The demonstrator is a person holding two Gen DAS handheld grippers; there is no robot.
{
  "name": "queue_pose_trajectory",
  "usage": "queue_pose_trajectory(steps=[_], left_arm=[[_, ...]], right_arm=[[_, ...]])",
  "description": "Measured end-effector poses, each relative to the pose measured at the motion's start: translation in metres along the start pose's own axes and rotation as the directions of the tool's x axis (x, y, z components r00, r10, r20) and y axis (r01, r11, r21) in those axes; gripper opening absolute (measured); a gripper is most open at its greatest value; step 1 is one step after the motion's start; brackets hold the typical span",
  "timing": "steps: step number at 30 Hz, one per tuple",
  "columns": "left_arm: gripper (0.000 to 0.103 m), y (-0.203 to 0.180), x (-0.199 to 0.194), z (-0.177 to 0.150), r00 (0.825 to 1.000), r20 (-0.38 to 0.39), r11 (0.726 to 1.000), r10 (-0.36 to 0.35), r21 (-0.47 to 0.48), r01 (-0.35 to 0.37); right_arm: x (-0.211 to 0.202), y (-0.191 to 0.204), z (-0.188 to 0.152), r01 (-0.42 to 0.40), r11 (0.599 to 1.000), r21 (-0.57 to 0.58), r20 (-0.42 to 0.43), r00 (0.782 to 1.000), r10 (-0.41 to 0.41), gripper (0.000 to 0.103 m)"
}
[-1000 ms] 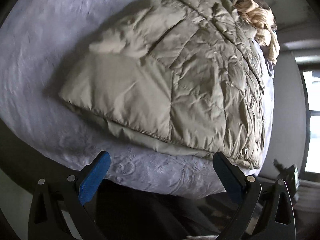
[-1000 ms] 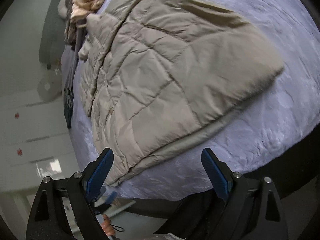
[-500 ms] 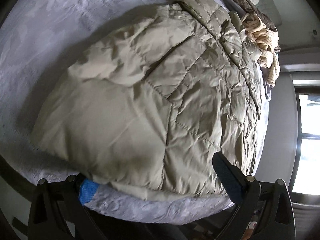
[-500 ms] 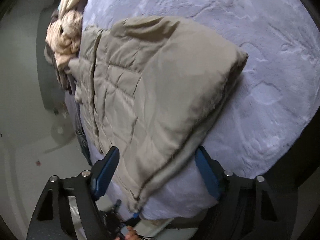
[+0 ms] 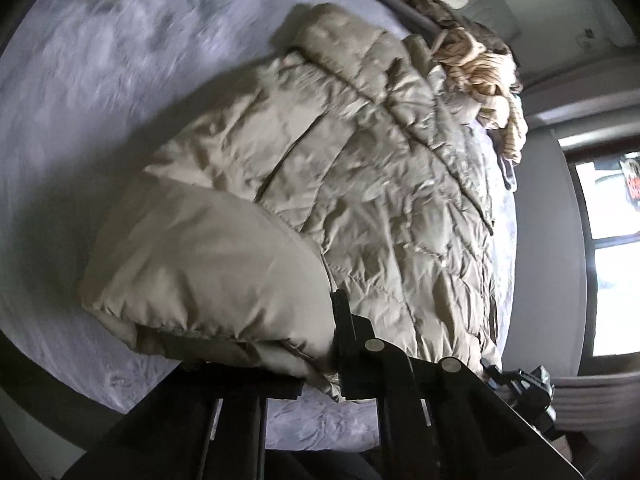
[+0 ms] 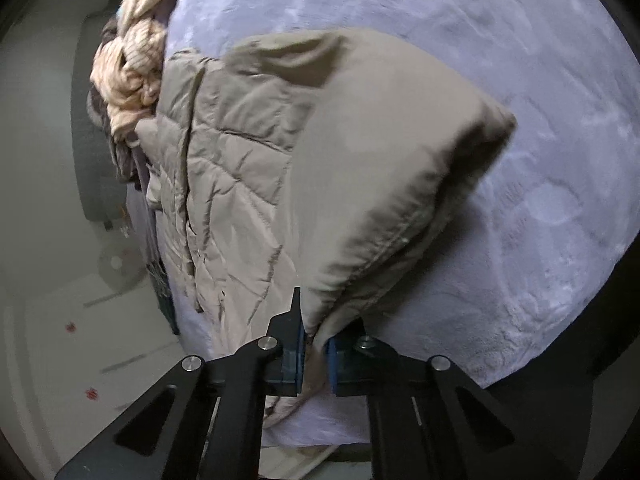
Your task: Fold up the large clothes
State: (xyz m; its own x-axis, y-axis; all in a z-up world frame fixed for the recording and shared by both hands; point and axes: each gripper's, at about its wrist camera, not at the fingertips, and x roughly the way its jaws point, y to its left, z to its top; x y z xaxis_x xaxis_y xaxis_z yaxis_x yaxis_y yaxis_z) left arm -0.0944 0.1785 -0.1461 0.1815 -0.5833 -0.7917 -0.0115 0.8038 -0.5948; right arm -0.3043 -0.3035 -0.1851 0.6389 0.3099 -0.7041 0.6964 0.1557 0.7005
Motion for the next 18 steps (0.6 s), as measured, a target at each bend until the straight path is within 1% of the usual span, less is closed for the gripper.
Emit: queue_pose_trajectory(steps=[4, 7, 9, 11, 14, 18], left_arm=[[0.013, -0.018, -0.015, 0.011, 0.999, 0.038, 0.998, -0.009, 0.070, 0.007], [0.013, -0.034, -0.030, 0.022, 0.997, 0.072, 0.994, -0.025, 0.111, 0.017], [0.013, -0.045, -0.038, 0.031, 0.995, 0.097, 0.991, -0.026, 0.137, 0.012], [0.013, -0.056, -0.046, 0.043, 0.992, 0.126, 0.988, -0.027, 0.152, 0.008], [0.013, -0.074, -0.057, 0.063, 0.985, 0.171, 0.985, -0.033, 0.170, 0.003], [0.013, -0.106, -0.066, 0.102, 0.970, 0.239, 0.980, -0.033, 0.199, -0.015]], right_arm=[[-0.007, 0.022, -0.002, 0.032, 0.994, -0.105, 0.030, 0.999, -0.029, 0.007], [-0.014, 0.045, -0.001, 0.050, 0.982, -0.180, 0.050, 0.998, -0.041, 0.007], [-0.019, 0.065, 0.003, 0.056, 0.968, -0.246, 0.064, 0.997, -0.042, 0.007], [-0.022, 0.088, 0.007, 0.072, 0.947, -0.315, 0.077, 0.996, -0.050, 0.007], [-0.025, 0.129, 0.017, 0.096, 0.904, -0.416, 0.102, 0.993, -0.059, 0.007], [-0.027, 0.184, 0.036, 0.096, 0.853, -0.513, 0.129, 0.991, -0.034, 0.007]])
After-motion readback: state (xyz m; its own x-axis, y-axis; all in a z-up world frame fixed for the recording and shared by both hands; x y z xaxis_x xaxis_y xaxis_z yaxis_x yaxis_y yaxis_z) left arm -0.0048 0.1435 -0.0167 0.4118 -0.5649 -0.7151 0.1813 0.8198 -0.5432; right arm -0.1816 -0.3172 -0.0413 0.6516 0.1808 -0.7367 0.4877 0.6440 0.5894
